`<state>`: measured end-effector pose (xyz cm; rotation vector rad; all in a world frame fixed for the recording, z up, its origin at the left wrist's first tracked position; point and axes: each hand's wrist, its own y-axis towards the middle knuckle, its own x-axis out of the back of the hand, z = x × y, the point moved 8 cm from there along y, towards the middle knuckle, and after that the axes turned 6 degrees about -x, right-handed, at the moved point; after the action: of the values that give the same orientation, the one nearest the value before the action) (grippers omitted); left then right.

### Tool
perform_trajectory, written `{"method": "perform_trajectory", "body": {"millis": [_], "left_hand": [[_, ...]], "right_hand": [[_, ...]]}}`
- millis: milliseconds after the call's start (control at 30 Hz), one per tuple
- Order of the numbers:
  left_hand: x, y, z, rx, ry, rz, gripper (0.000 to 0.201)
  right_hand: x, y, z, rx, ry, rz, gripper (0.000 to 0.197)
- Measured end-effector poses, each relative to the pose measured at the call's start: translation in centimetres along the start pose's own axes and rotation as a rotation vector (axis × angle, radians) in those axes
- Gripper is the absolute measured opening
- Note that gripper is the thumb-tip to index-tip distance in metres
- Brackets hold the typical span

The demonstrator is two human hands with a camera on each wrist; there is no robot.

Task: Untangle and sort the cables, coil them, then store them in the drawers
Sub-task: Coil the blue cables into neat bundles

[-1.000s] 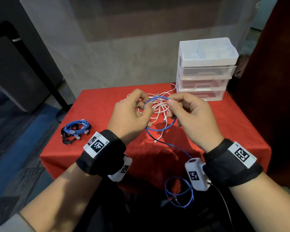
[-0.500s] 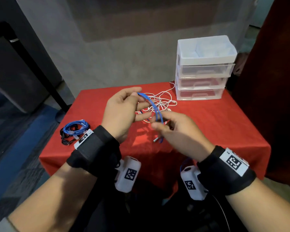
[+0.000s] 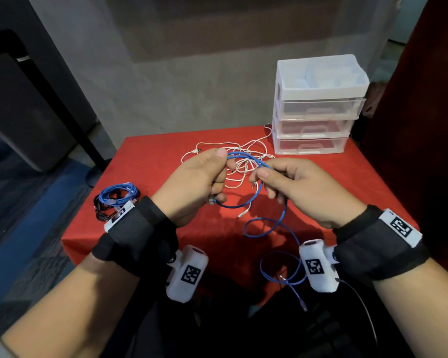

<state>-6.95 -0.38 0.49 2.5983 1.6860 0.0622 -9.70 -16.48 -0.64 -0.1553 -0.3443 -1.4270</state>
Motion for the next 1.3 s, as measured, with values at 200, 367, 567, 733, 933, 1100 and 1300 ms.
{"method": "perform_trajectory", "body": {"millis": [200, 367, 567, 733, 933, 1100, 1300], "left_hand": [[1.0, -0.3, 0.3, 0.072, -0.045, 0.029, 0.030], [1.5, -0.4, 0.3, 0.089, -0.194, 0.018, 0.030], [3.0, 0.0, 0.0, 0.116, -0.514, -0.103, 0.033], [1.9, -0.6, 2.9, 0.253, -0.743, -0.207, 0.031], [0.5, -1.6, 5.4, 0.397, -0.591, -0.298, 0.033], [1.7, -0.7, 4.4, 0.295, -0.810, -0.400, 0.026], [1.1, -1.5, 1.6, 0.159, -0.403, -0.163, 0.025]], "right_hand": [[3.1, -0.1, -0.4, -0.033, 0.141, -0.184, 0.026], [3.1, -0.1, -0.2, -0.009, 0.133, -0.149, 0.022], [-1.0, -1.3, -3.9, -0.127, -0.025, 0.116, 0.019], [-2.0, -1.0, -3.7, -0.218, 0.401, -0.059, 0.007], [-3.0, -0.7, -0.5, -0.057, 0.561, -0.165, 0.009], [-5.1, -2.0, -0.4, -0.056, 0.376, 0.073, 0.012], [-1.1, -1.8, -0.3, 0.007, 0.222, -0.161, 0.021]]}}
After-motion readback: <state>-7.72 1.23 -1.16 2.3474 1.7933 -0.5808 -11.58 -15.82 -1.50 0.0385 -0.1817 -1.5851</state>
